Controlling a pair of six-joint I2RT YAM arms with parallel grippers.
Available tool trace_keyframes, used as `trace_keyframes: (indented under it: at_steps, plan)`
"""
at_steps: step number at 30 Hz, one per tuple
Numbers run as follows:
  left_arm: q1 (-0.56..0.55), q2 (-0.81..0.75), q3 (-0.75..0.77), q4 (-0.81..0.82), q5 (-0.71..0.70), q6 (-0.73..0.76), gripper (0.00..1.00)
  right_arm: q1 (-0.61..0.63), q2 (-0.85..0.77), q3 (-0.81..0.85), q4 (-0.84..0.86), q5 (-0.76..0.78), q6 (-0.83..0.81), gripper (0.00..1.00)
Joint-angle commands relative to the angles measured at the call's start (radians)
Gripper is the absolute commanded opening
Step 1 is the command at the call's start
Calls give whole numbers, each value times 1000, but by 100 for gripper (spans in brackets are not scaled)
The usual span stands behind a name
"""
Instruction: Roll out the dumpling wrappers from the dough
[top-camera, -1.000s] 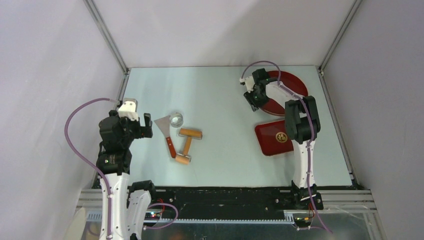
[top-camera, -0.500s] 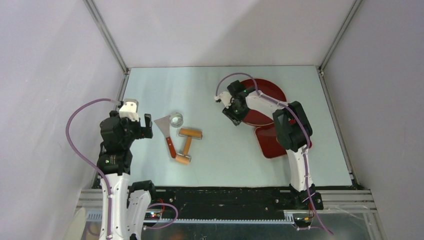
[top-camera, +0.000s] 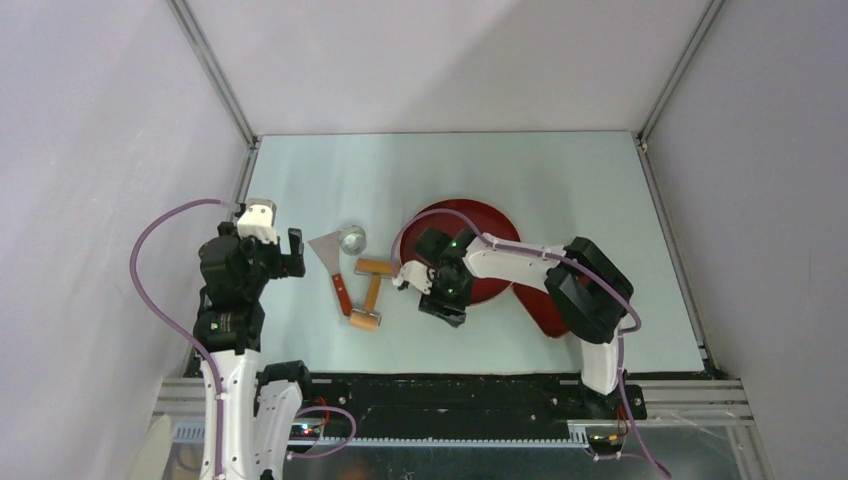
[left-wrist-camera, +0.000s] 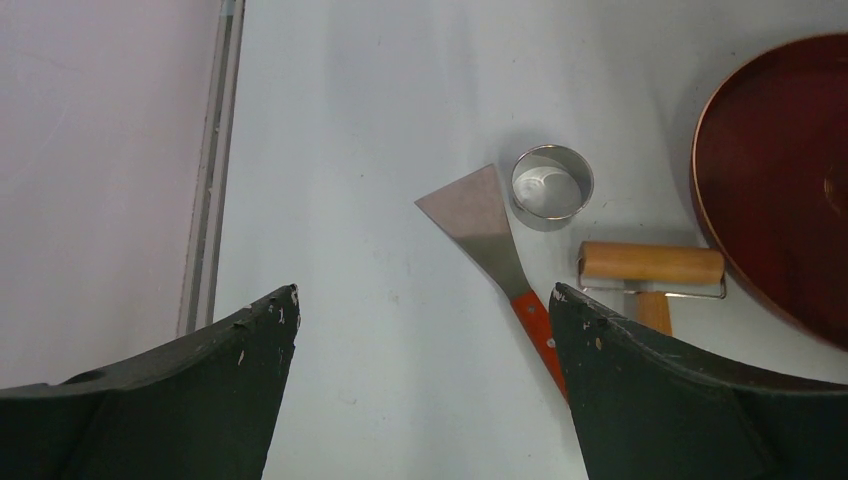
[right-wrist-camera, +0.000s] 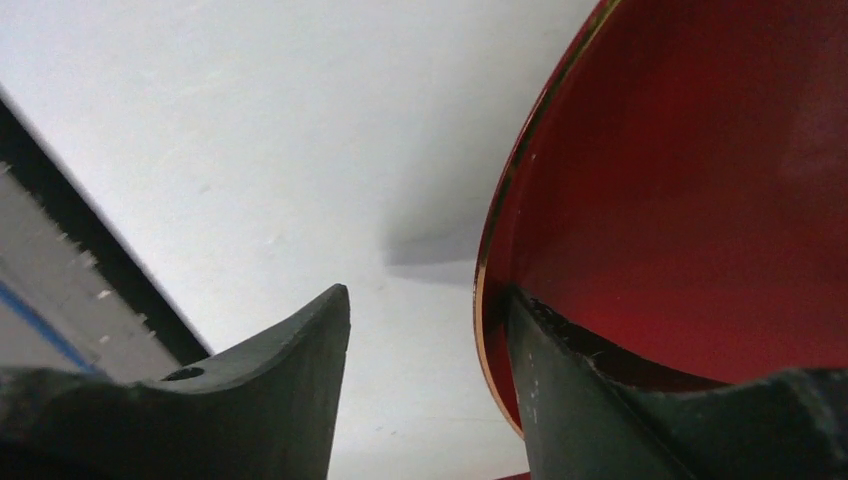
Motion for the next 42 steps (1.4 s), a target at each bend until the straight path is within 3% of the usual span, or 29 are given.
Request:
trace_keyframes:
  at_steps: [1, 8, 10, 19, 30, 42]
  plan:
    - [-7, -17, -2, 43, -14, 15, 98, 49, -111, -40, -66, -17, 13, 65]
    - [-7, -34, -3, 43, -20, 12, 98, 6, -258, -43, -49, 145, -8, 96]
    - [-7, -36, -2, 43, -22, 13, 98, -27, -309, -61, -43, 185, -21, 99]
    - [-7, -39, -2, 44, -12, 13, 98, -110, -506, -378, 103, 407, -42, 99]
    - [-10, -51, -2, 43, -13, 10, 98, -256, -522, -640, 265, 555, -46, 99]
    - [-10, -54, -2, 43, -12, 11, 98, -568, -483, -704, 439, 657, -402, 99]
